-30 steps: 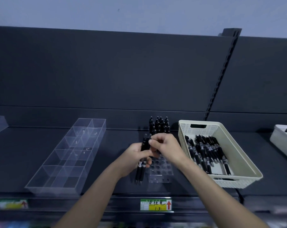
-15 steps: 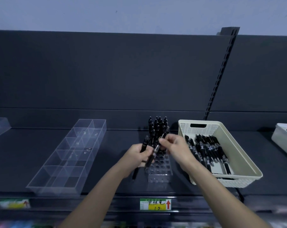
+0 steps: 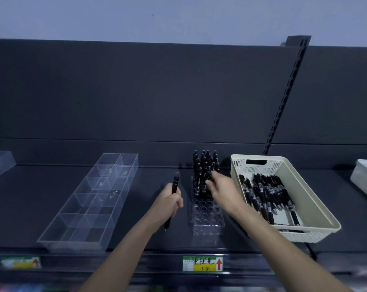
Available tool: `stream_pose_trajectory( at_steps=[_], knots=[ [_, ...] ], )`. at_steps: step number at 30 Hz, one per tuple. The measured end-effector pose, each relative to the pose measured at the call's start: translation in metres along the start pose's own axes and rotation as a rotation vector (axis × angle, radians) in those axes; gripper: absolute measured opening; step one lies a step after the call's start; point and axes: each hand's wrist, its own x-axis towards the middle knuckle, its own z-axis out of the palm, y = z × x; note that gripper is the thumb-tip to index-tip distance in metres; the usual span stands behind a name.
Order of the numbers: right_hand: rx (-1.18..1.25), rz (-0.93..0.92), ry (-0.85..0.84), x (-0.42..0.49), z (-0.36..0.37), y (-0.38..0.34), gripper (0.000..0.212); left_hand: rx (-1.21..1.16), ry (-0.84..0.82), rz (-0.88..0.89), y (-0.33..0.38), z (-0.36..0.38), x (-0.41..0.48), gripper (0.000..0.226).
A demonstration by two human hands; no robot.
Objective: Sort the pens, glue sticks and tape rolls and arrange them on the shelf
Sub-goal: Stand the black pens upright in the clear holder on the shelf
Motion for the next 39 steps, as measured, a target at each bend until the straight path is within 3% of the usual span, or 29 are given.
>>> stream_pose_trajectory(
  at_steps=[7,14,17,19,23,28,32,39],
  knots=[
    [0.017,0.08,-0.023,0.0,0.014,0.0,0.021,-0.065,-0.003,-0.026,-0.007,-0.001,0.001,0.031],
    [0.006,0.111,-0.037,0.0,0.018,0.001,0.017,0.006,-0.048,0.079,-0.006,-0.001,-0.008,0.023],
    [0.02,0.112,-0.011,-0.003,0.013,0.001,0.021,-0.015,-0.04,0.038,-0.004,0.002,-0.008,0.01],
    [0.064,0.123,0.036,-0.006,0.008,0.003,0.027,-0.003,-0.053,0.028,-0.002,0.006,-0.007,0.011],
    [0.172,0.104,0.11,-0.015,-0.007,0.003,0.018,0.035,-0.041,0.11,0.003,0.017,-0.003,0.02],
    [0.522,0.097,-0.017,-0.022,-0.016,-0.005,0.009,-0.026,-0.035,0.158,0.006,0.033,0.004,0.014],
    [0.565,0.142,-0.016,-0.021,-0.015,0.0,0.035,0.085,0.062,0.207,0.011,0.047,0.006,0.009],
    [0.581,0.208,-0.07,-0.023,-0.018,0.012,0.027,0.243,0.154,0.336,0.014,0.055,0.01,0.015]
  ],
)
